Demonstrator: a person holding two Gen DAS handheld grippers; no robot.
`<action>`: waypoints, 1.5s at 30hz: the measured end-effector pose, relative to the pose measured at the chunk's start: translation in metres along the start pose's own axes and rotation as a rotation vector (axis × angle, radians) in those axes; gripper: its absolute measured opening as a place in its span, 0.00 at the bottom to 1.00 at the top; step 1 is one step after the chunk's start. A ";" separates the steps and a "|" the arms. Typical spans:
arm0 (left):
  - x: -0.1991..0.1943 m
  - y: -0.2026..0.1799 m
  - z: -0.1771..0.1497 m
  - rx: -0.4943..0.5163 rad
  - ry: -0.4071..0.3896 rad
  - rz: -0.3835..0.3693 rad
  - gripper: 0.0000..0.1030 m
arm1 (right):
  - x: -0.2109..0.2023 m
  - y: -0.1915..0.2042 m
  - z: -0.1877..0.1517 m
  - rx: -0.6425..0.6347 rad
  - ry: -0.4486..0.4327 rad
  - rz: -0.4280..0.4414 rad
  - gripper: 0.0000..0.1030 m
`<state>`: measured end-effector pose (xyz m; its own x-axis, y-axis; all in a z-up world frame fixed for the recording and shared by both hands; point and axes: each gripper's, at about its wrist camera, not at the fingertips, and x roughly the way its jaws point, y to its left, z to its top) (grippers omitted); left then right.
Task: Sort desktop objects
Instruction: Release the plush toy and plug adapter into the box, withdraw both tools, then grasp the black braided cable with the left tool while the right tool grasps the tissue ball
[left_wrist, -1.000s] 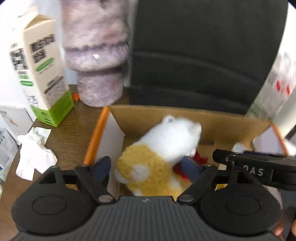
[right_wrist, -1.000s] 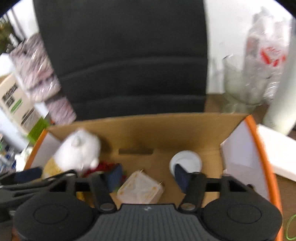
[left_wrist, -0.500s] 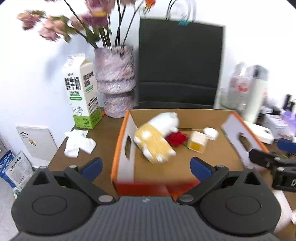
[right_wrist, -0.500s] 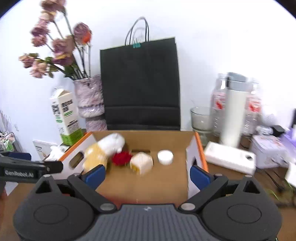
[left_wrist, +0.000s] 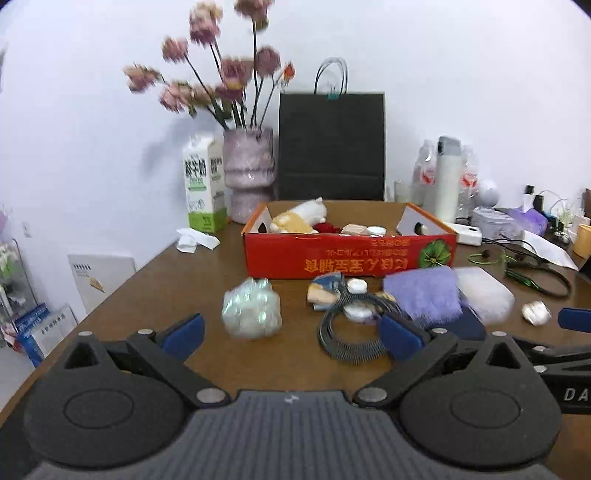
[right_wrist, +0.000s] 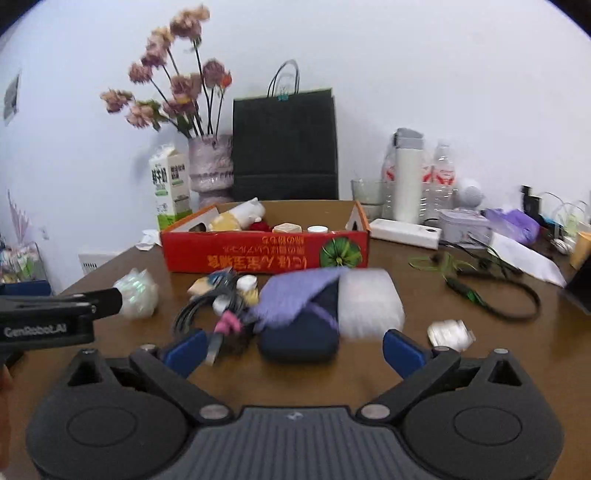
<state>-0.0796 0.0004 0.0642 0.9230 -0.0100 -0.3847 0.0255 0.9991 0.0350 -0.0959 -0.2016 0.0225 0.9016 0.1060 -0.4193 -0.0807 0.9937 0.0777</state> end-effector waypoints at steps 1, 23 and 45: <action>-0.011 -0.002 -0.011 -0.006 0.004 -0.018 1.00 | -0.014 0.000 -0.012 0.014 -0.025 0.002 0.99; 0.064 -0.019 -0.008 -0.021 0.148 -0.345 0.74 | 0.018 -0.065 -0.013 0.063 0.050 -0.091 0.65; 0.059 -0.019 0.004 -0.055 0.186 -0.361 0.18 | 0.060 -0.070 -0.007 0.120 0.162 -0.028 0.16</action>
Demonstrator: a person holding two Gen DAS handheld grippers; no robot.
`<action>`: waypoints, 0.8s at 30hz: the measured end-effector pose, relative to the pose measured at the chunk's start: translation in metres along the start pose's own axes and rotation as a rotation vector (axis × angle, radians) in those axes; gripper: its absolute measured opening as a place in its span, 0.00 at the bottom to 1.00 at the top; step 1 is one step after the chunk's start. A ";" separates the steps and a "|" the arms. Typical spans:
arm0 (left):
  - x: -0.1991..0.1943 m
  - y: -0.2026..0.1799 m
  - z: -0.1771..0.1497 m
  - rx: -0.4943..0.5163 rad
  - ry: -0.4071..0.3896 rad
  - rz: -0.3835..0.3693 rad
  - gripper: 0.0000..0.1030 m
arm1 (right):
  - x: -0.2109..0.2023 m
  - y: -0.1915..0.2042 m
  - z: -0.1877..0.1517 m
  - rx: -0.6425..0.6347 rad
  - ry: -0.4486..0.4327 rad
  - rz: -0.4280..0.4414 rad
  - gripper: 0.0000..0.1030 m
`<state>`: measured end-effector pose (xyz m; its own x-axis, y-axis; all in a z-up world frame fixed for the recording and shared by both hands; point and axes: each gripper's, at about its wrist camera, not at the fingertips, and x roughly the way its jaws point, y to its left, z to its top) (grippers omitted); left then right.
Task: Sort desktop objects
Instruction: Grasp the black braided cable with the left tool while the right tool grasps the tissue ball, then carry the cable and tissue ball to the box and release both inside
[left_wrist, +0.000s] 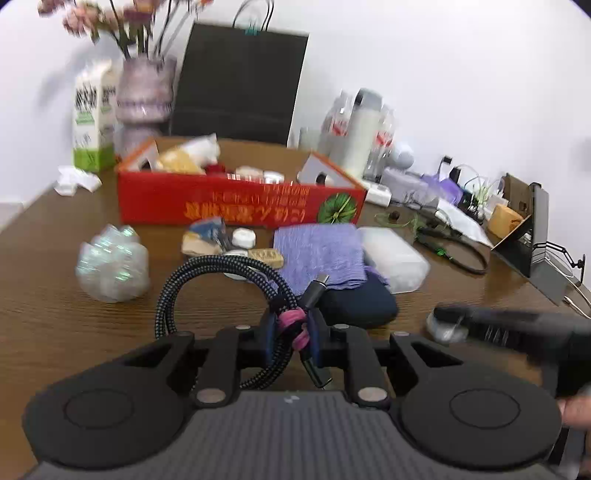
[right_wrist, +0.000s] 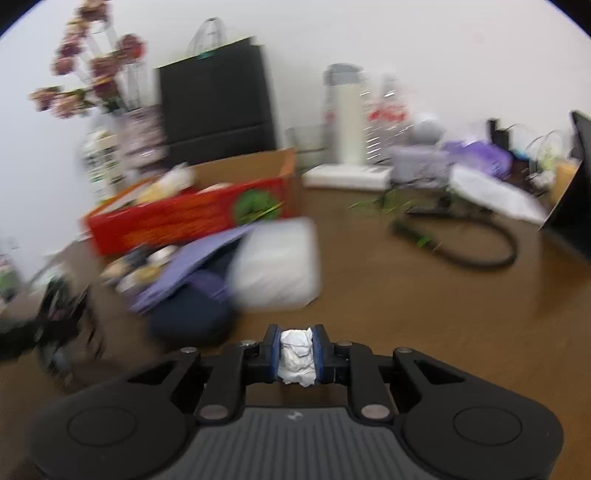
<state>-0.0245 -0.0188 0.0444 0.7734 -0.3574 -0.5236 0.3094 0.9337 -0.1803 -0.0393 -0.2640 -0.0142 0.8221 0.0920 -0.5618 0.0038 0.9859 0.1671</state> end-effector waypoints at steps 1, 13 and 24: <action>-0.009 0.000 0.000 -0.008 -0.009 -0.006 0.18 | -0.007 0.007 -0.007 -0.009 0.004 0.025 0.16; -0.084 -0.002 -0.006 -0.057 -0.106 -0.061 0.18 | -0.092 0.053 -0.018 -0.086 -0.178 0.156 0.17; -0.102 0.003 -0.003 -0.048 -0.126 -0.091 0.18 | -0.122 0.056 -0.018 -0.124 -0.247 0.133 0.17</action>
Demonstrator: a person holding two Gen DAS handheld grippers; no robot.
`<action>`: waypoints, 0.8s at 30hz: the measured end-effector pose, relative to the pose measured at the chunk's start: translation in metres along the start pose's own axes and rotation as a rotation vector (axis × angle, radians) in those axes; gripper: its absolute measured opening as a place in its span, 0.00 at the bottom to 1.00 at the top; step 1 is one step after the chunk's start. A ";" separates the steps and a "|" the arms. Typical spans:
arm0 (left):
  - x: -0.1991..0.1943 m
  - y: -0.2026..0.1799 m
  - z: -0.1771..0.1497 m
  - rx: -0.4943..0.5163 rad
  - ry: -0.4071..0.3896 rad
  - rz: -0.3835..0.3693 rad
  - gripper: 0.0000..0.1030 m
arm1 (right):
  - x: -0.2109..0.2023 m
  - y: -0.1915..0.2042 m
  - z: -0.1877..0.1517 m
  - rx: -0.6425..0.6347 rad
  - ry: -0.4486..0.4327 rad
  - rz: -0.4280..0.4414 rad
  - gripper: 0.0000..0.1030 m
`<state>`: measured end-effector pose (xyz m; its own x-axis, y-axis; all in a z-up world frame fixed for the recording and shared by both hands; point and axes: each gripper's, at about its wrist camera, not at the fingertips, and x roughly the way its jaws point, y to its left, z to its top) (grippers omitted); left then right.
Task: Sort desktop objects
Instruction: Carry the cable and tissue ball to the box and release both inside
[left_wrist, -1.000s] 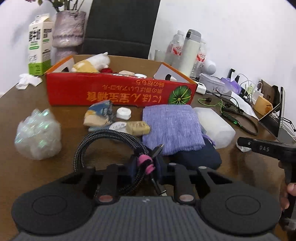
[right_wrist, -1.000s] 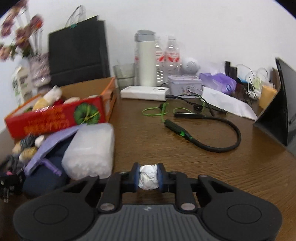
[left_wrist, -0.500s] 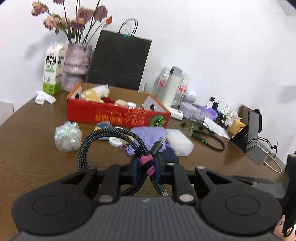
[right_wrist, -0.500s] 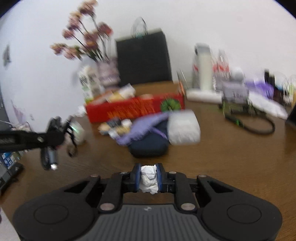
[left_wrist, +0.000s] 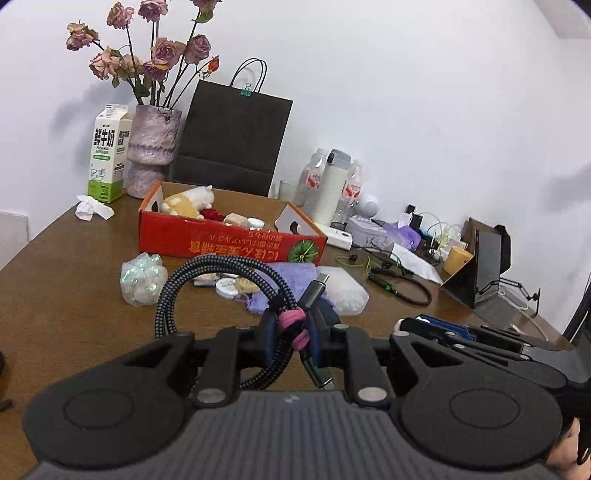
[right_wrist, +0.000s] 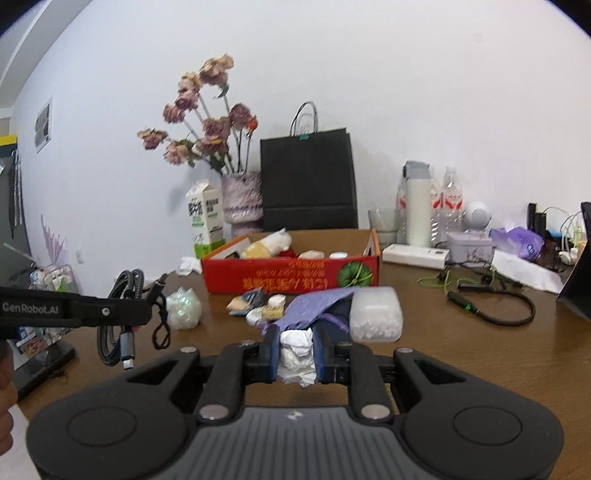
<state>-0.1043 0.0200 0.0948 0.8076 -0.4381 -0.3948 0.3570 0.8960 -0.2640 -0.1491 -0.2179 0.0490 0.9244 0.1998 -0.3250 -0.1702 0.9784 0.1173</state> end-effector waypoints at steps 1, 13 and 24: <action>0.004 0.003 0.005 0.001 -0.003 -0.002 0.18 | 0.002 -0.002 0.004 -0.004 -0.008 -0.004 0.17; 0.143 0.023 0.148 0.152 -0.005 -0.100 0.18 | 0.145 -0.048 0.134 -0.009 0.021 0.072 0.17; 0.394 0.061 0.201 0.066 0.363 -0.058 0.18 | 0.403 -0.096 0.206 0.053 0.349 -0.037 0.19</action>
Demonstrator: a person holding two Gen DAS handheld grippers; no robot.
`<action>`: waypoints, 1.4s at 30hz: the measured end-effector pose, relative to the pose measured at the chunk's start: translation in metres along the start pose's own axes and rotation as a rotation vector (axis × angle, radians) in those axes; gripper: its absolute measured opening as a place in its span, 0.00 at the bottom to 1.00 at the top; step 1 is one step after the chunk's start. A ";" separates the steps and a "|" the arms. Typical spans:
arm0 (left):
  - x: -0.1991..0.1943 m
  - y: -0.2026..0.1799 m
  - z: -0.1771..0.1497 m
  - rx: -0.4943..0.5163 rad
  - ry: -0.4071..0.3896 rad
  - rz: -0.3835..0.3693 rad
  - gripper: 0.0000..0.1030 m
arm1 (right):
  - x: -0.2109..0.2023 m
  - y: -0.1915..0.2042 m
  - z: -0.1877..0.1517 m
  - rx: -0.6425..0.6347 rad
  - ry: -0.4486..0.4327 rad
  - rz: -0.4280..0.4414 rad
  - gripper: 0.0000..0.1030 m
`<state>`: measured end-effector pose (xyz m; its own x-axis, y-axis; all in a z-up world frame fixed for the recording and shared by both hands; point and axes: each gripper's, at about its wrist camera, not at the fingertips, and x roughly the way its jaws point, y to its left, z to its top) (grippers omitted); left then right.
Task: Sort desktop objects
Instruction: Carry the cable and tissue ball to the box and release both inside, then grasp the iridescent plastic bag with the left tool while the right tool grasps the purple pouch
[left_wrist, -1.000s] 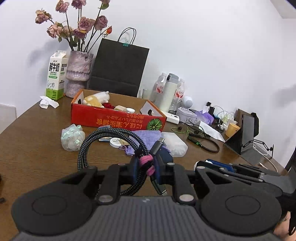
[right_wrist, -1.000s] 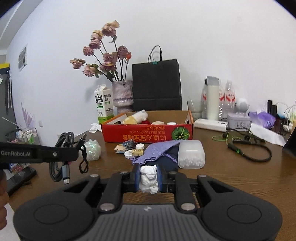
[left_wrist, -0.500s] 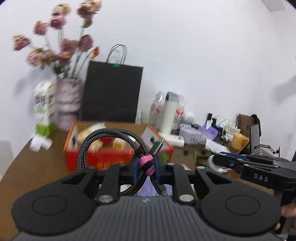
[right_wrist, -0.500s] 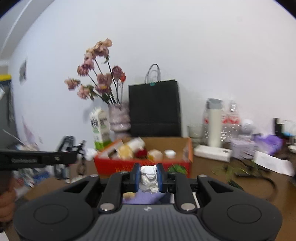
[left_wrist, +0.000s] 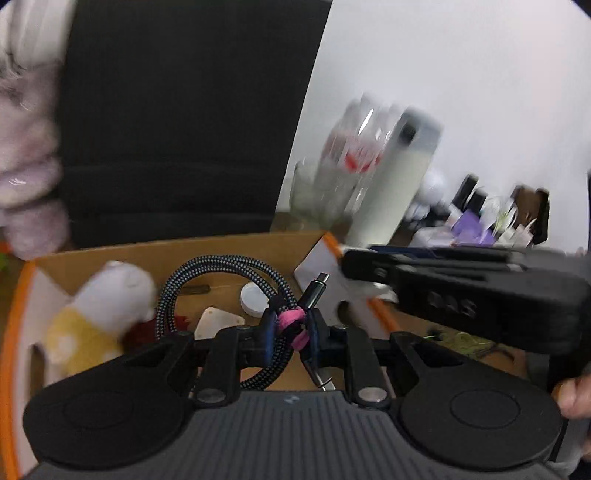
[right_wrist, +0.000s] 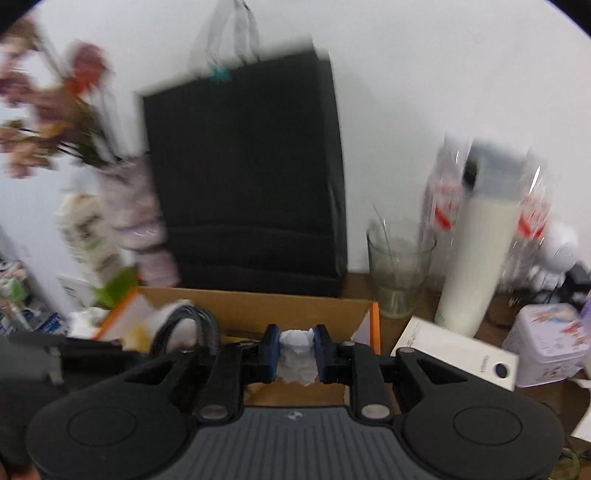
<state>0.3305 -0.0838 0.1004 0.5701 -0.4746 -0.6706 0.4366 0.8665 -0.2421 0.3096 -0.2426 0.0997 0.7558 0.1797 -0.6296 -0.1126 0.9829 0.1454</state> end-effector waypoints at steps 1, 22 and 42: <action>0.014 0.003 0.002 0.015 0.023 -0.002 0.18 | 0.018 -0.004 0.002 0.023 0.029 -0.011 0.19; -0.099 0.017 -0.035 0.035 -0.139 0.190 0.94 | 0.006 0.001 -0.013 0.040 -0.003 0.023 0.74; -0.242 -0.072 -0.324 -0.067 -0.347 0.408 1.00 | -0.226 0.060 -0.292 0.012 -0.203 0.003 0.83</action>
<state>-0.0642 0.0184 0.0530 0.8853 -0.1113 -0.4514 0.0930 0.9937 -0.0624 -0.0565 -0.2133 0.0274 0.8700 0.1703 -0.4627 -0.1086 0.9816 0.1571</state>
